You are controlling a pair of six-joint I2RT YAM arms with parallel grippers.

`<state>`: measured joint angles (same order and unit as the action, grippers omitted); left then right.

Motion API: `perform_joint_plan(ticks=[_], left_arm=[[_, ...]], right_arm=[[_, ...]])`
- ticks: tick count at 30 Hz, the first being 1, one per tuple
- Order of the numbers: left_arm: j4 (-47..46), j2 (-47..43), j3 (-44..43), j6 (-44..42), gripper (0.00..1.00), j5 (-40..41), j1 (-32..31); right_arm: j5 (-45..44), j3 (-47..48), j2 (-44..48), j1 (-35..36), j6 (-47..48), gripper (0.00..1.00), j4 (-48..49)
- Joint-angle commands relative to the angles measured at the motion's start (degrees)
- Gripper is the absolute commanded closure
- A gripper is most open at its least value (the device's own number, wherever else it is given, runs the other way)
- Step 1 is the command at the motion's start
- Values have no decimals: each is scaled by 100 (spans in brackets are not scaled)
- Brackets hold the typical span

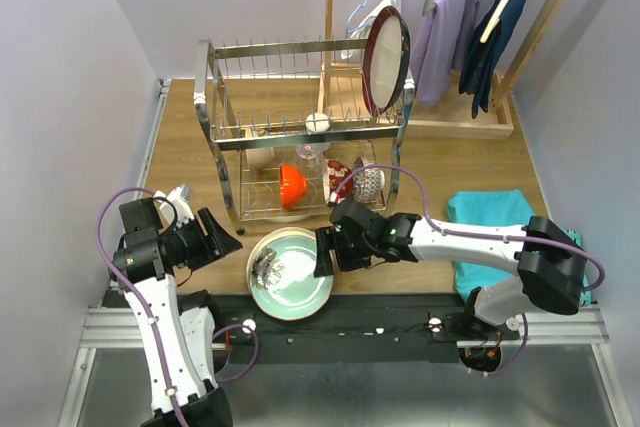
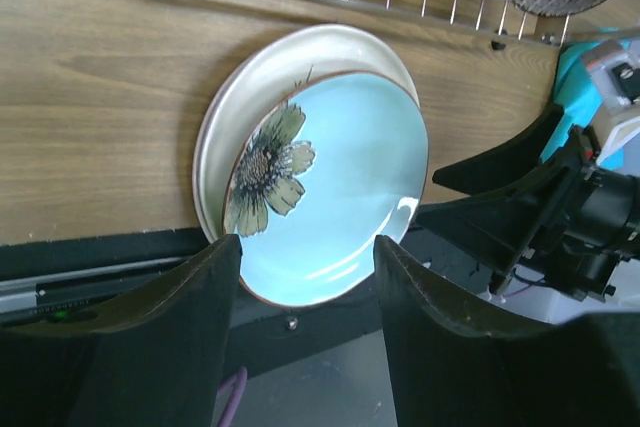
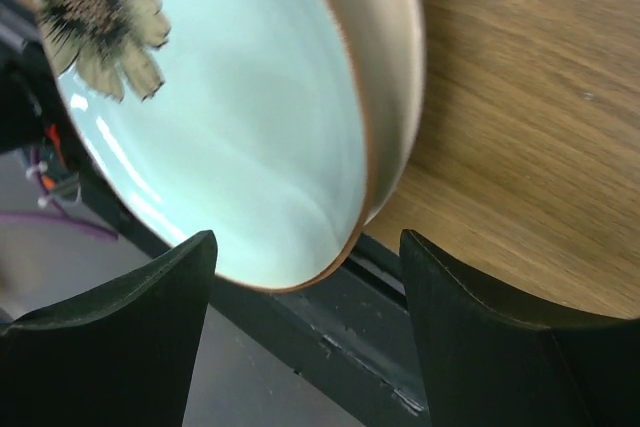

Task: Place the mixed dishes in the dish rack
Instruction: Grab a plate with the right arm

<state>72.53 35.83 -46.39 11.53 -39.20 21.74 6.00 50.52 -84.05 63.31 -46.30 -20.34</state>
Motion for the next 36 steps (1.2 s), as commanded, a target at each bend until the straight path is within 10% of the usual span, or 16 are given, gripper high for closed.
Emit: perform_joint_plan(ticks=[1, 18, 22, 36], left_arm=[[-740, 134, 16, 262, 33, -26, 6], [-872, -103, -951, -344, 17, 843, 6], [-969, -85, -924, -371, 16, 888, 6], [-1883, 178, -1266, -353, 16, 1274, 6]], right_arm=[[-425, 28, -260, 32, -678, 20, 12], [-1328, -236, -833, -565, -829, 61, -1165], [-1751, -78, -438, -750, -371, 99, -1446], [4, 1635, 907, -750, 2869, 99, -1623]])
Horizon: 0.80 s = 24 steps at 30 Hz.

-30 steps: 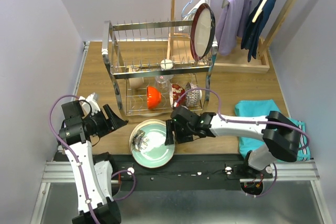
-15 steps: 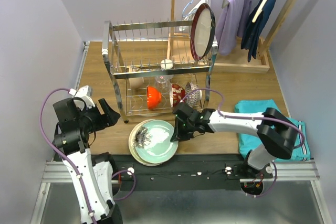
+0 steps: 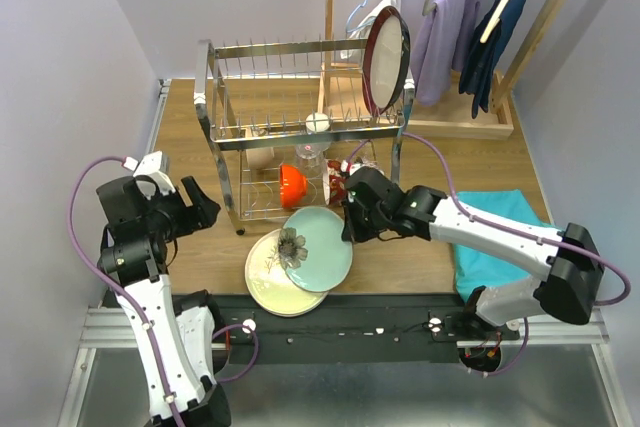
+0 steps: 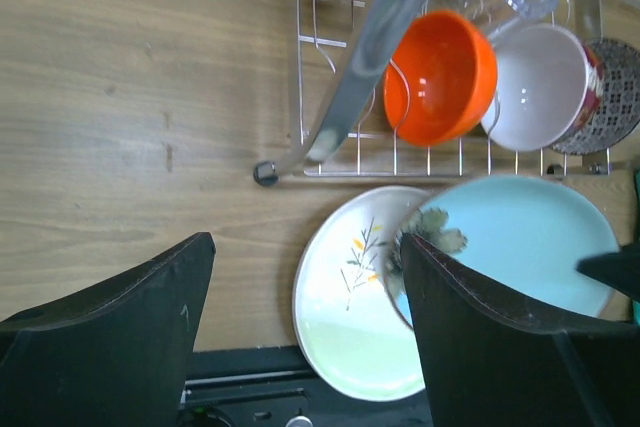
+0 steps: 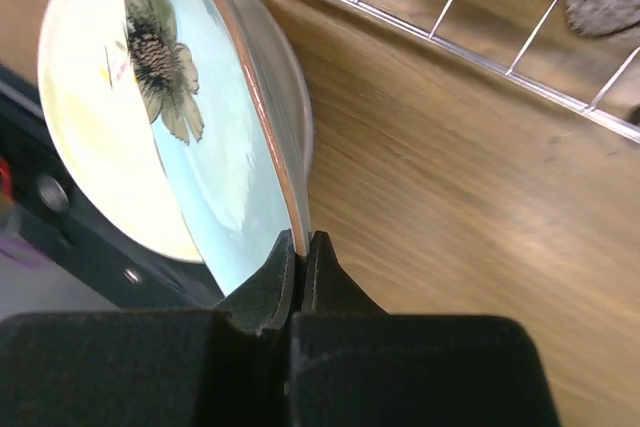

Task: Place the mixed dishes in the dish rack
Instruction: Grab a plate with the right arm, then insert the plate into the dish rack

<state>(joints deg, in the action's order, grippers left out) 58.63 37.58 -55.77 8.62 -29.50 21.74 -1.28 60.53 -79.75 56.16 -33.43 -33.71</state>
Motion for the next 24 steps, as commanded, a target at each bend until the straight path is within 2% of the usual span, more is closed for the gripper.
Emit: perform_joint_plan(ticks=[1, 2, 4, 9, 11, 16, 19, 20, 24], left_arm=[[-510, 21, -364, -89, 15, 339, 6], [-528, 30, -382, -167, 15, 383, 6], [-572, 39, -426, -168, 14, 506, 6], [-765, 91, -304, -221, 14, 655, 6], [-844, 126, -286, -229, 14, 717, 6], [-941, 284, -408, -186, 14, 901, 6], [-976, 355, -505, -229, 14, 937, 6], [-985, 398, -531, -238, 14, 980, 15], [-1073, 443, -558, -300, 14, 963, 6]], right_arm=[[1021, 740, 538, -18, 1803, 100, -294], [1694, 993, 600, -18, 2031, 99, -372], [2121, 1328, 609, 78, 2638, 99, -600], [2273, 2329, 767, 167, 3946, 100, -917], [2255, 2997, 715, 185, 4282, 99, -1162], [1781, 4228, 478, 176, 4995, 100, -1076], [1341, 5203, 111, 176, 4969, 100, -786], [1289, 5875, -14, 176, 5013, 100, -768], [229, 7231, -620, 176, 5196, 99, -348]])
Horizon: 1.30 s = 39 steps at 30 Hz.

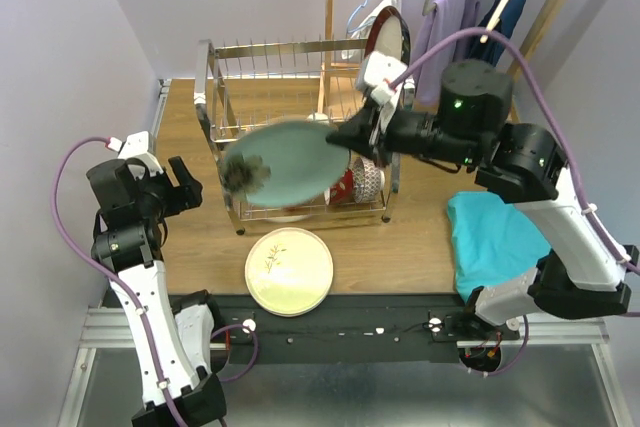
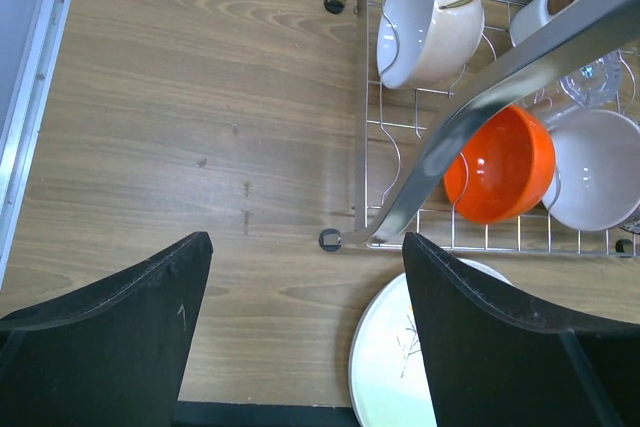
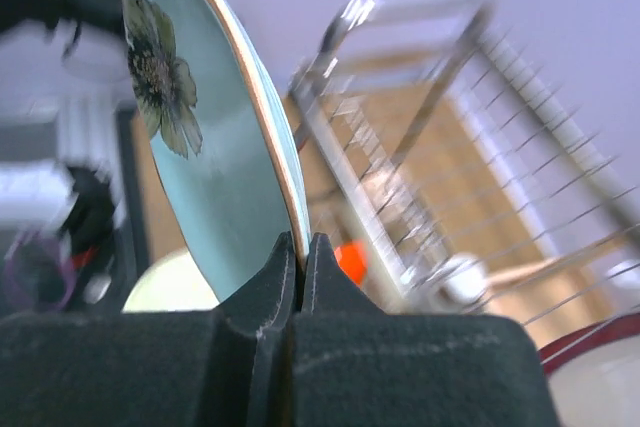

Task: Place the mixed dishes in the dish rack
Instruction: Insert the plate into the dish rack

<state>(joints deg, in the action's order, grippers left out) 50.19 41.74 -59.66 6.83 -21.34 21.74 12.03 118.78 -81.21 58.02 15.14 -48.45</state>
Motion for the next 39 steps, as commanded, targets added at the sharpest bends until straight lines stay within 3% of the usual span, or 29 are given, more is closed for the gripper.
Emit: perform_joint_plan(ticks=[1, 6, 14, 18, 20, 25, 27, 30, 39], left_arm=[[-264, 36, -143, -103, 14, 183, 6], [-379, -16, -2, 151, 14, 157, 6], [-352, -429, 367, 450, 13, -54, -3], [-431, -596, 420, 661, 12, 25, -3], [-493, -605, 464, 880, 12, 51, -3], [-633, -605, 595, 1136, 12, 51, 6], [-704, -614, 657, 1180, 12, 86, -3], [-800, -614, 719, 1233, 12, 165, -3], [-1073, -667, 894, 1602, 12, 210, -3]], right_arm=[[-1507, 1541, -536, -10, 323, 100, 1344], [-3589, 1456, -694, -10, 419, 100, 3181], [-5087, 963, -773, 104, 1376, 100, 4378], [-6498, 1384, -1273, 332, 2202, 99, 4615], [-7054, 1411, -1510, 534, 2545, 100, 5244], [-7618, 1464, -1635, 833, 2863, 100, 5223], [-8274, 1385, -1740, 895, 3090, 100, 5669], [-8795, 1551, -1863, 948, 2944, 100, 5487], [-9104, 1779, -2057, 1018, 2723, 100, 4917]])
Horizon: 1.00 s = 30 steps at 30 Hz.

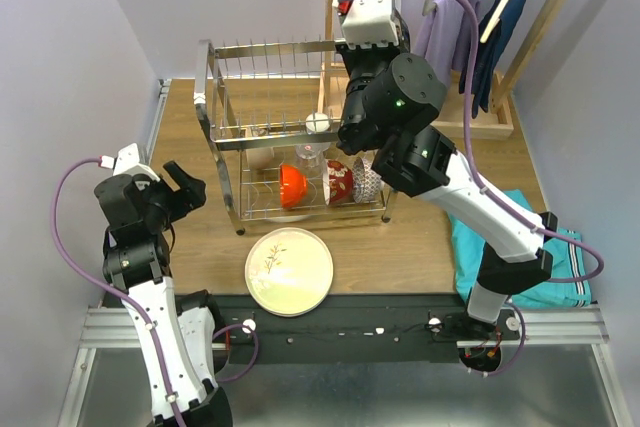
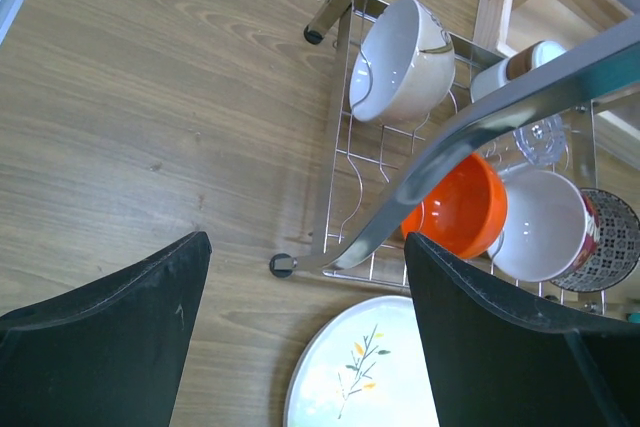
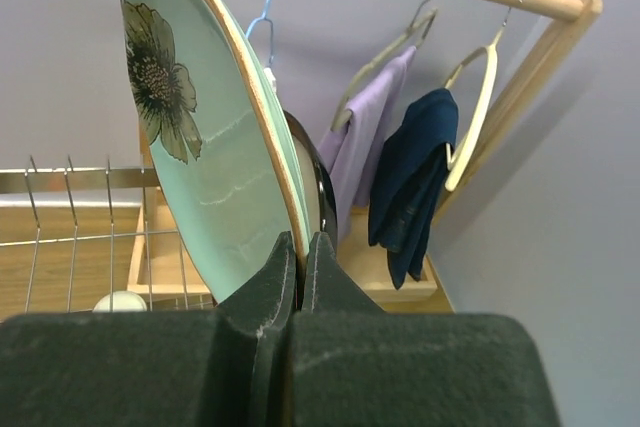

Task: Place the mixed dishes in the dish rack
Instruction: Insert the plate into the dish rack

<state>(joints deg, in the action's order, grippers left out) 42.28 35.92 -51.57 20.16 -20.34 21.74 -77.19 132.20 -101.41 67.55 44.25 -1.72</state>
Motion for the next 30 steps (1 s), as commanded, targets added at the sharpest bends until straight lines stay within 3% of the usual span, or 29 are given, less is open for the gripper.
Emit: perform_joint_plan(ticks=[1, 6, 19, 30], left_arm=[[-317, -94, 103, 286, 12, 109, 6], [-405, -173, 165, 374, 12, 170, -3], [-423, -165, 209, 243, 10, 179, 6], [-352, 29, 86, 23, 9, 162, -55]], right_arm=[[-191, 447, -46, 74, -293, 100, 190], [-253, 342, -11, 74, -707, 100, -636], [-499, 289, -380, 57, -830, 99, 13], [-684, 86, -327, -207, -1507, 99, -645]])
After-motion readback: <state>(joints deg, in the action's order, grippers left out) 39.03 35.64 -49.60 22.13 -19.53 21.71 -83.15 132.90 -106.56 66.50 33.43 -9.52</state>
